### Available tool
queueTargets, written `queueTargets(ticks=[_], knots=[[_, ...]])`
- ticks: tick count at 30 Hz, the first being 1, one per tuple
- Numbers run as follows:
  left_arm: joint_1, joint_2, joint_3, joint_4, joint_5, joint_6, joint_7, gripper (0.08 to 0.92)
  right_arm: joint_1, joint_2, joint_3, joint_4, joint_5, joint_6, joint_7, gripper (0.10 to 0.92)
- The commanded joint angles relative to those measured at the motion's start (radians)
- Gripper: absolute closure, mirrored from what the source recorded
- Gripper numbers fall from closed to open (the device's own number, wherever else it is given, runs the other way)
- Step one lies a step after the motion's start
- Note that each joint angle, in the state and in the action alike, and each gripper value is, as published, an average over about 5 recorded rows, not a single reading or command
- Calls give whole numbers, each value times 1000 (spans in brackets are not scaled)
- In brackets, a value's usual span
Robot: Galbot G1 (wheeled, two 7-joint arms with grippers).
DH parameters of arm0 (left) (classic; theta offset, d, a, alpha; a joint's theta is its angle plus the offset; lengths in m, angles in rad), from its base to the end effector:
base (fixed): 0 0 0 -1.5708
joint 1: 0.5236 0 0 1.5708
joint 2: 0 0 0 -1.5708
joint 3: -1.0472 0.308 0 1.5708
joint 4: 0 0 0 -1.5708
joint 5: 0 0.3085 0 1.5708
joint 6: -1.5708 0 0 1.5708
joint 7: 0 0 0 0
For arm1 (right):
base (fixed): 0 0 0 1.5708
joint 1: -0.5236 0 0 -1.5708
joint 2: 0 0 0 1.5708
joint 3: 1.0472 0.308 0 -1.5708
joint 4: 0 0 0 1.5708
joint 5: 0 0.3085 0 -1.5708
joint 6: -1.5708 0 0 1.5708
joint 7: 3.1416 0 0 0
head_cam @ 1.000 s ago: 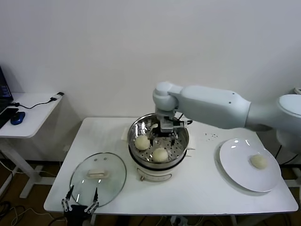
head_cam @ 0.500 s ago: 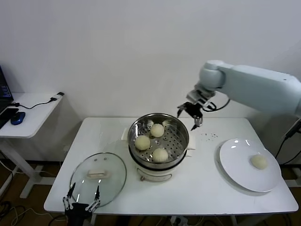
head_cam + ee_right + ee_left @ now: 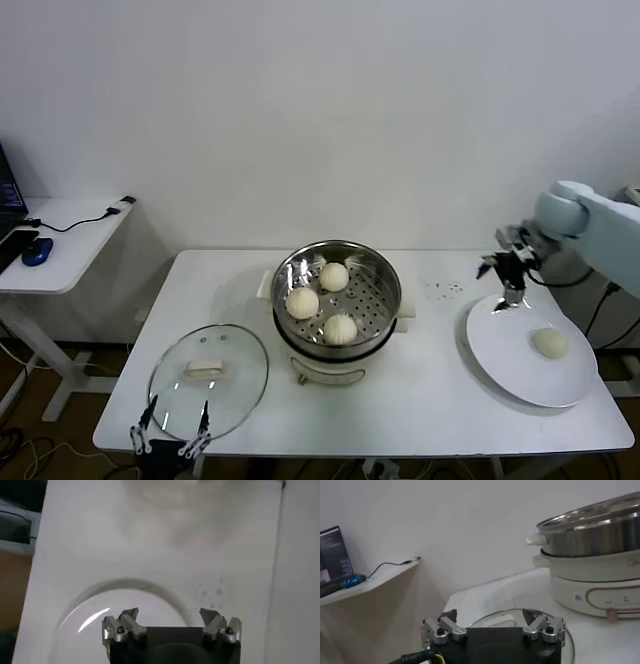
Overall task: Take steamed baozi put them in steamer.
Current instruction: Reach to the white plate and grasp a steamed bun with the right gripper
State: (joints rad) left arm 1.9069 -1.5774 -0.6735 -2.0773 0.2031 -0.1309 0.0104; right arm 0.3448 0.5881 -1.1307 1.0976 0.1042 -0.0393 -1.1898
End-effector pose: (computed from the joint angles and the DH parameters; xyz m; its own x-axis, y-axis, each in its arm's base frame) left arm 0.0539 0.0392 -0.3056 -0.9709 -0.0881 0.2226 -0.0197 0.9560 0.2928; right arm 0.4649 -0.2214 -0.1073 -0.1204 -0.0806 0.9894 -0.9911 -0.0473 -0.1245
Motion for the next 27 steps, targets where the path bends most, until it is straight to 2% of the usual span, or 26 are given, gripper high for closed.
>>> queueTargets(ticks=[1, 12, 27], knots=[[6, -2, -2, -2, -5, -1, 1, 177, -312, -118, 282, -122, -216, 39, -17, 203], [23, -12, -6, -2, -1, -2, -2, 177, -416, -3, 470, -309, -307, 132, -9, 203], [30, -17, -1, -3, 3, -8, -16, 177, -421, 128, 538, -499, -408, 193, 8, 203]])
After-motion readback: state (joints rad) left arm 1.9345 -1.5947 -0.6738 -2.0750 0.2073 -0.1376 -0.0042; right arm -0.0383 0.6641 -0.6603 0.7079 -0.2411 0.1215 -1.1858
